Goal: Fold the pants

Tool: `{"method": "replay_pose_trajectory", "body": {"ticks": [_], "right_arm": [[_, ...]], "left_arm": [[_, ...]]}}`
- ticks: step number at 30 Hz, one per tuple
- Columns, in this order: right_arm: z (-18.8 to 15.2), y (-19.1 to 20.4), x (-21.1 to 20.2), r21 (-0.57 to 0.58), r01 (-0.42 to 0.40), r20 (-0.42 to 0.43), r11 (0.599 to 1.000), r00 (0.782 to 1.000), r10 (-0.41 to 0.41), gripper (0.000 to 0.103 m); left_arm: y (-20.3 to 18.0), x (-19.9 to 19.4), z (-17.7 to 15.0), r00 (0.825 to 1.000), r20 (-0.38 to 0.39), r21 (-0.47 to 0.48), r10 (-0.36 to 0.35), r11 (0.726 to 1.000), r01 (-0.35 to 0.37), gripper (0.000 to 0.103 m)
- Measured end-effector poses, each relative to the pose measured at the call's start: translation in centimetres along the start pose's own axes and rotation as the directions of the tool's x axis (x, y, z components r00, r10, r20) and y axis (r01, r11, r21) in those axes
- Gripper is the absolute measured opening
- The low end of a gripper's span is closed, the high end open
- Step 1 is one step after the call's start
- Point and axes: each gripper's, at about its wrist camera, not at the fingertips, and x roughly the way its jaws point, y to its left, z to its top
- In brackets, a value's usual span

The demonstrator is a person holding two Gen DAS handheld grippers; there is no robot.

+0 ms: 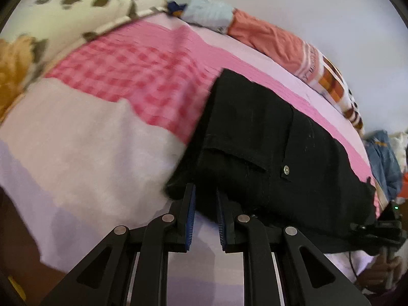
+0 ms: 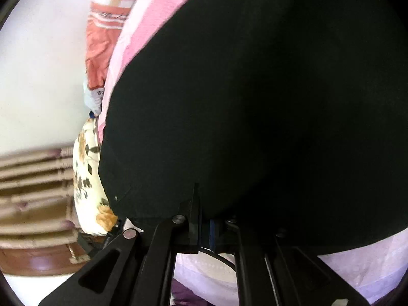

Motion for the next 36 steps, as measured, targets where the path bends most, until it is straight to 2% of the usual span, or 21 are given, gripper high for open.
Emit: {"method": "replay_pose_trajectory", "body": {"ticks": [2,4,5,6,7,8,9,10,12,14,17,19,21,25,28,32,36], "right_arm": [[-0.1,-0.4,-0.2,0.008,-0.049,0.002,0.999,0.999,0.049,0.009],[0.2,-1.6,-0.7,0.046,-0.113,0.024,0.992,0.993,0.112,0.011],[0.7,-2.0,-1.1,0.072,-0.146,0.053,0.987,0.988,0.142,0.015],[0.8,-2.7,-1.7,0.098,-0.183,0.089,0.978,0.981,0.175,0.018],[1.1,-3.6,-2.6,0.12,-0.223,0.138,0.967,0.969,0.207,0.026],[1.3,-4.4,-3.6,0.128,-0.256,0.187,0.958,0.955,0.23,0.032],[1.7,-5.1,-4.6,0.125,-0.276,0.232,0.953,0.942,0.243,0.034],[2.1,-5.9,-5.7,0.118,-0.288,0.282,0.95,0.927,0.246,0.036],[2.9,-7.3,-7.6,0.1,-0.335,0.364,0.937,0.889,0.279,0.037],[3.9,-8.4,-8.8,0.08,-0.354,0.406,0.932,0.865,0.294,0.04],[5.8,-10.5,-10.5,0.078,-0.417,0.473,0.906,0.815,0.334,0.04],[6.9,-11.3,-11.5,0.068,-0.427,0.518,0.902,0.787,0.334,0.04],[8.1,-12.2,-12.6,0.067,-0.386,0.561,0.92,0.777,0.286,0.041],[10.0,-15.0,-14.2,0.138,-0.486,0.628,0.863,0.717,0.303,0.038],[10.3,-16.5,-16.7,0.162,-0.484,0.684,0.86,0.683,0.256,0.041],[10.8,-18.1,-19.0,0.216,-0.418,0.692,0.883,0.703,0.164,0.041],[11.9,-17.9,-20.2,0.222,-0.293,0.671,0.93,0.738,0.072,0.04]], "left_arm": [[-0.4,-1.9,0.0,0.995,0.073,0.026,0.062,0.998,-0.064,0.017],[-1.4,-4.2,0.3,0.979,0.161,0.052,0.128,0.989,-0.138,0.019],[-2.0,-5.2,0.5,0.972,0.198,0.054,0.128,0.988,-0.141,0.019],[-2.7,-6.1,0.8,0.968,0.229,0.06,0.1,0.991,-0.116,0.022],[-3.5,-6.5,0.9,0.967,0.244,0.068,0.068,0.994,-0.087,0.025],[-4.5,-6.6,1.1,0.967,0.251,0.081,0.035,0.995,-0.057,0.039],[-5.8,-6.3,1.2,0.969,0.246,0.102,0.001,0.994,-0.027,0.056],[-7.1,-5.5,1.3,0.972,0.235,0.127,-0.025,0.992,-0.005,0.061],[-9.7,-3.3,1.2,0.98,0.185,0.201,-0.069,0.979,0.031,0.062],[-12.1,-0.8,0.8,0.989,0.123,0.262,-0.083,0.964,0.048,0.062],[-14.4,2.4,-0.5,0.996,0.039,0.316,-0.086,0.946,0.07,0.062],[-15.2,3.6,-1.3,0.997,0.018,0.33,-0.071,0.942,0.061,0.062],[-15.3,4.0,-1.8,0.998,0.011,0.335,-0.056,0.941,0.049,0.062],[-14.4,4.8,-1.9,0.999,-0.013,0.307,-0.035,0.951,0.037,0.062],[-14.0,4.4,-1.9,1.0,-0.01,0.289,-0.029,0.957,0.03,0.062],[-13.9,3.9,-1.8,1.0,0.003,0.289,-0.025,0.957,0.023,0.062],[-14.2,3.9,-1.9,0.999,-0.003,0.297,-0.034,0.954,0.033,0.062]]}}
